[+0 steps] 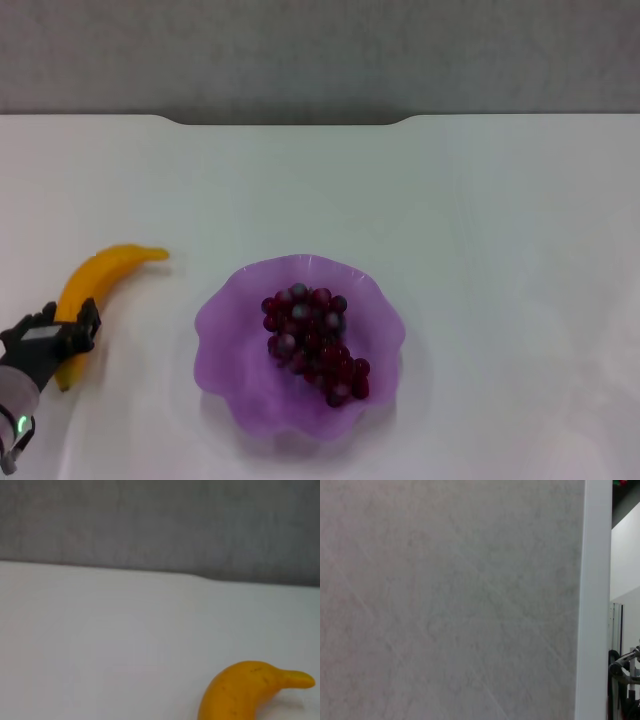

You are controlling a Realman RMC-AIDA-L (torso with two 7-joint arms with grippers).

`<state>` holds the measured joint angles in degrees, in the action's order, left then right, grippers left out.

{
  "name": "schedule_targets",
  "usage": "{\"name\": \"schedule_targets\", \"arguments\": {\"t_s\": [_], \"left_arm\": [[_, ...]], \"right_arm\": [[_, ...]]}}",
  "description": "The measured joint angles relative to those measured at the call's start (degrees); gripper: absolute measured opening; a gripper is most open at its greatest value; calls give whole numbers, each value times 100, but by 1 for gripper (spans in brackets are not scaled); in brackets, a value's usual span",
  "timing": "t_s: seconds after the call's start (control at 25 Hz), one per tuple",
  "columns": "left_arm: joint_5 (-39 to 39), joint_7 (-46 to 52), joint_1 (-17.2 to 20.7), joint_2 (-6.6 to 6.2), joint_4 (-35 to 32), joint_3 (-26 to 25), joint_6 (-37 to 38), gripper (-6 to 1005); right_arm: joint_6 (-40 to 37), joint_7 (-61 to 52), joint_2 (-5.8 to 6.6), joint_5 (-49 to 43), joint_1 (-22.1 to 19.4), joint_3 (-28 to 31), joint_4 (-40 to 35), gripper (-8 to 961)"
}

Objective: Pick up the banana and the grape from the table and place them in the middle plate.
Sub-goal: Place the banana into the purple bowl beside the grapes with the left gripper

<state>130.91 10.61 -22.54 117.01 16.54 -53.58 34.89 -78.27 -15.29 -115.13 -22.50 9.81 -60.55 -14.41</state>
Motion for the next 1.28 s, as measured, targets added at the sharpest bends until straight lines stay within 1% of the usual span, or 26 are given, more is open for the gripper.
{"name": "schedule_targets", "arguments": {"t_s": [0.48, 0.6, 0.8, 0.92, 1.12, 1.28], "left_arm": [[70, 330, 35, -47, 59, 55, 1158, 491], [279, 669, 90, -57, 110, 82, 1396, 491], [1504, 1711, 236, -117, 128, 86, 1939, 490], [2347, 1926, 294, -154, 130, 85, 2270, 490], [3108, 1994, 256, -161, 131, 86, 2518, 491], [3354, 1996, 179, -120, 132, 189, 2638, 491]], "right_arm": [[31, 0, 24, 0, 18, 0, 127, 0], [34, 0, 26, 0, 20, 2, 129, 0], [106, 63, 26, 0, 21, 3, 132, 0], [151, 76, 27, 0, 30, 1, 132, 0], [184, 79, 27, 0, 51, 0, 132, 0], [199, 79, 26, 0, 89, 0, 132, 0]]}}
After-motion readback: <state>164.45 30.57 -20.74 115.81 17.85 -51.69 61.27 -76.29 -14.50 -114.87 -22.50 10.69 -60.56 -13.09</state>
